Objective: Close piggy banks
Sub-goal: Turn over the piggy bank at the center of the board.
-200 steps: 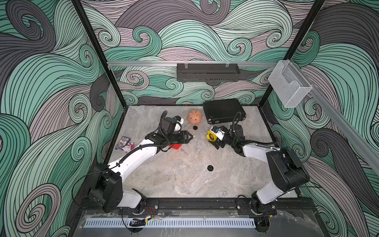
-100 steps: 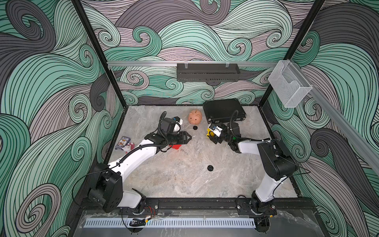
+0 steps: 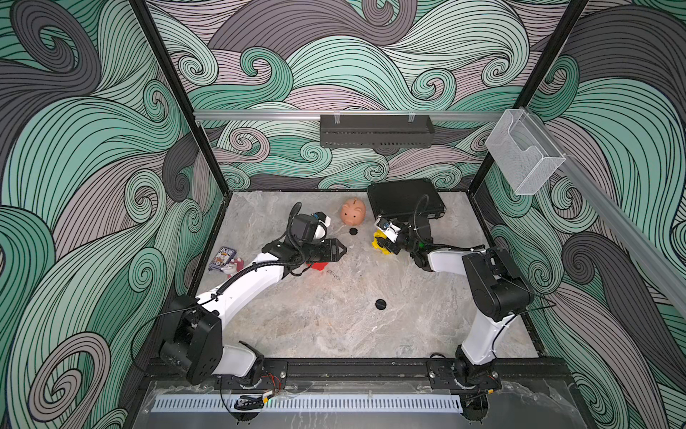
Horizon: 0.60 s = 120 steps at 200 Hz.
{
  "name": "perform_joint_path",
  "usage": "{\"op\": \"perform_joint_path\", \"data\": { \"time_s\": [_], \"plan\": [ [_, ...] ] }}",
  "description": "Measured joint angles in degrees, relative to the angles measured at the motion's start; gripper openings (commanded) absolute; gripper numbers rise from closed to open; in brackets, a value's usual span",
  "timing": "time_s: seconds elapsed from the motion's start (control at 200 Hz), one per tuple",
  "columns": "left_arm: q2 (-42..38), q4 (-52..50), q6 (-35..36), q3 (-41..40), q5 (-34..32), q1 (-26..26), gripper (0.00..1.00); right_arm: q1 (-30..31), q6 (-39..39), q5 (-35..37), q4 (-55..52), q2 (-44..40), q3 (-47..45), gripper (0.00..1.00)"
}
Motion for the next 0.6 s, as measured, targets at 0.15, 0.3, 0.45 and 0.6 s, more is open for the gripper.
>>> {"op": "perform_joint_path", "data": {
  "time_s": [0.15, 0.3, 0.45, 0.6],
  "plan": [
    [0.0, 0.0, 0.0, -0.02, 0.0, 0.0, 0.56, -0.04, 1.11, -0.04, -1.49, 0.26, 1.62, 0.5],
    [0.0, 0.0, 0.04, -0.02, 0.0, 0.0, 0.56, -0.33, 2.38, 0.04, -2.49, 0.26, 2.4, 0.44],
    [0.0, 0.0, 0.11, -0.07, 0.02, 0.0, 0.56, -0.61, 4.17, 0.15, -5.57, 0.26, 4.39, 0.42],
    [0.0, 0.02, 0.11, -0.07, 0.13, 0.0, 0.56, -1.03, 7.48, 0.94, -10.93, 0.26, 7.02, 0.44]
  ]
}}
